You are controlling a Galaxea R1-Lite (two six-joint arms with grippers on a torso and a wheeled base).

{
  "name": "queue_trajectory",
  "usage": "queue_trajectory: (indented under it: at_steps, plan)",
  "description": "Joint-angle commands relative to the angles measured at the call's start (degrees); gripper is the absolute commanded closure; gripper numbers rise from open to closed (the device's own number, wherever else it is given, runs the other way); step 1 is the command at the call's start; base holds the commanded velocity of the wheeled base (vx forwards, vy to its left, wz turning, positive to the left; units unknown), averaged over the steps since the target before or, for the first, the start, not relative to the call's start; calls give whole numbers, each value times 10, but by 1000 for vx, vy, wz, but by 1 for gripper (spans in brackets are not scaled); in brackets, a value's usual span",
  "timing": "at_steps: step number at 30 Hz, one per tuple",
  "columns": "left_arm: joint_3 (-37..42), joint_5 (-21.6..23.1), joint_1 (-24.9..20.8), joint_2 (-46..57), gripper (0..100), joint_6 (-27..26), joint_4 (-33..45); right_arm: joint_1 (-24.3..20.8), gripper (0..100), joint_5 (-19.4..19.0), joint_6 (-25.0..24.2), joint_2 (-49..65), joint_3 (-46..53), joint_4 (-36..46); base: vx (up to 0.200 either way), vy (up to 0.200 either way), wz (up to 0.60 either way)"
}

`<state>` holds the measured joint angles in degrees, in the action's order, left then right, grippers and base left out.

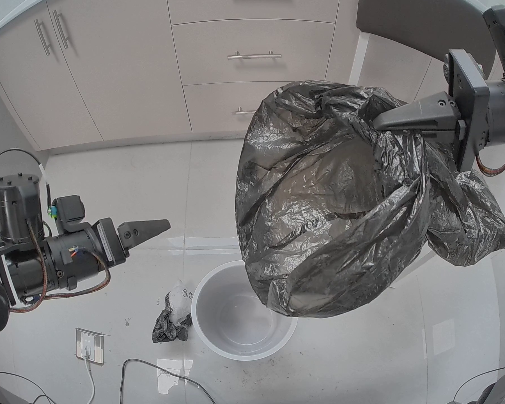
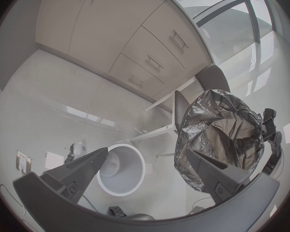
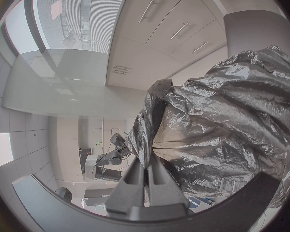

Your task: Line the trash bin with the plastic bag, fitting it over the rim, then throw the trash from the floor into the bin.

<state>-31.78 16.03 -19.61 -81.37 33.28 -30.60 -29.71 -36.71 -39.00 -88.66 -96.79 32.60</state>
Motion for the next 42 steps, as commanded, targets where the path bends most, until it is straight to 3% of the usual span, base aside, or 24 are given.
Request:
queue_trajectory:
  at_steps: [1, 8, 13, 18, 24, 31, 37, 42]
  plan:
    - [-24, 28, 0, -53, 0, 4, -12, -25, 100, 1, 0, 6, 2, 0, 0, 0, 0]
    - [-59, 59, -11, -112, 0, 71, -77, -33, 100, 1, -11, 9, 2, 0, 0, 0, 0]
    - [-83, 67, -29, -165, 0, 79, -123, -43, 100, 1, -11, 13, 1, 0, 0, 0, 0]
    - [-108, 67, -48, -194, 0, 79, -124, -52, 100, 1, -12, 17, 3, 0, 0, 0, 0]
    - [-146, 66, -70, -219, 0, 124, -125, -69, 100, 1, -11, 16, 1, -1, 0, 0, 0]
    - [-151, 66, -85, -211, 0, 130, -126, -71, 100, 1, -10, 12, 2, -1, 0, 0, 0]
    - [-143, 67, -114, -180, 0, 174, -126, -66, 100, 3, -9, 6, 2, -19, 0, 0, 0]
    - [-142, 67, -133, -176, 0, 180, -126, -66, 100, 8, -9, -4, -2, -31, 0, 0, 0]
